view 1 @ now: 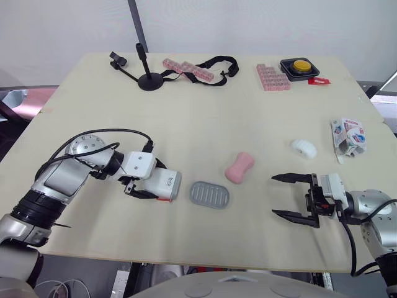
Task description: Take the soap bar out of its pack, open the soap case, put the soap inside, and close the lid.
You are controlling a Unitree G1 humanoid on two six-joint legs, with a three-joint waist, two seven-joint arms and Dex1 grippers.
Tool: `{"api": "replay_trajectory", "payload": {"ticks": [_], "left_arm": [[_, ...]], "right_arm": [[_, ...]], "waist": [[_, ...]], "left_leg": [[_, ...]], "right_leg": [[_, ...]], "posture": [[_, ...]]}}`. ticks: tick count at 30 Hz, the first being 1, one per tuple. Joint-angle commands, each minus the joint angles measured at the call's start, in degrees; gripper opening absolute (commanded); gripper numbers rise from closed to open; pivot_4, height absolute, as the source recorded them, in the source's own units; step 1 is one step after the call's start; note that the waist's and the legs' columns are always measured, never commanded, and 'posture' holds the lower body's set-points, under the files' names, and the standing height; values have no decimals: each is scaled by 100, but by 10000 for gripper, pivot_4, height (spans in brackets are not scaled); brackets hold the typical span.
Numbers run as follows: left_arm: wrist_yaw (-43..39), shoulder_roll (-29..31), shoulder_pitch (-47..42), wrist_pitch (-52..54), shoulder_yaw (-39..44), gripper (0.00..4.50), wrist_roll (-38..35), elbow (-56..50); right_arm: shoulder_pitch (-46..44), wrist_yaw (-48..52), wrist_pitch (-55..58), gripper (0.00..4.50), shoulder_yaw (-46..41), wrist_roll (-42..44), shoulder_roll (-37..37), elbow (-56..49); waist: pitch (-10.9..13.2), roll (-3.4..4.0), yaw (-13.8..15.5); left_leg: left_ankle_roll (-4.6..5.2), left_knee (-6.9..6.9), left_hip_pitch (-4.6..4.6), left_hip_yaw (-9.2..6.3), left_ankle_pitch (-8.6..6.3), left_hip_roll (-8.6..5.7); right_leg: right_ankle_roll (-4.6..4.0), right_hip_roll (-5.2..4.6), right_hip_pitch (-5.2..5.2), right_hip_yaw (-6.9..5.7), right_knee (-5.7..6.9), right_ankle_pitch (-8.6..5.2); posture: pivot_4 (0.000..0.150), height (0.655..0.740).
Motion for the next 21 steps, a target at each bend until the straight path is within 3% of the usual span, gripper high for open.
{"api": "replay_trajectory", "payload": {"ticks": [1, 20, 21], "left_arm": [[12, -65, -26, -107, -1, 34818, 61, 15], [3, -255, -17, -186, -152, 34818, 284, 250], [-6, -260, -29, -169, -149, 39818, 272, 256]], "right_arm": [[-41, 22, 0, 44533, -82, 37, -108, -139], [67, -67, 84, 44533, -118, 47, -149, -262], [66, -72, 82, 44885, -116, 43, -147, -257]], "waist": [[0, 0, 1], [-1, 1, 3], [-1, 2, 3]], "left_leg": [[0, 0, 0, 0, 0, 0], [3, 0, 9, 0, -1, -1], [3, 0, 9, 0, -1, -2]], "right_leg": [[0, 0, 1, 0, 0, 0], [0, -4, 11, 0, -1, 0], [0, -5, 11, 0, -1, 0]], "posture": [[1500, 7400], [1500, 7400], [1500, 7400]]}}
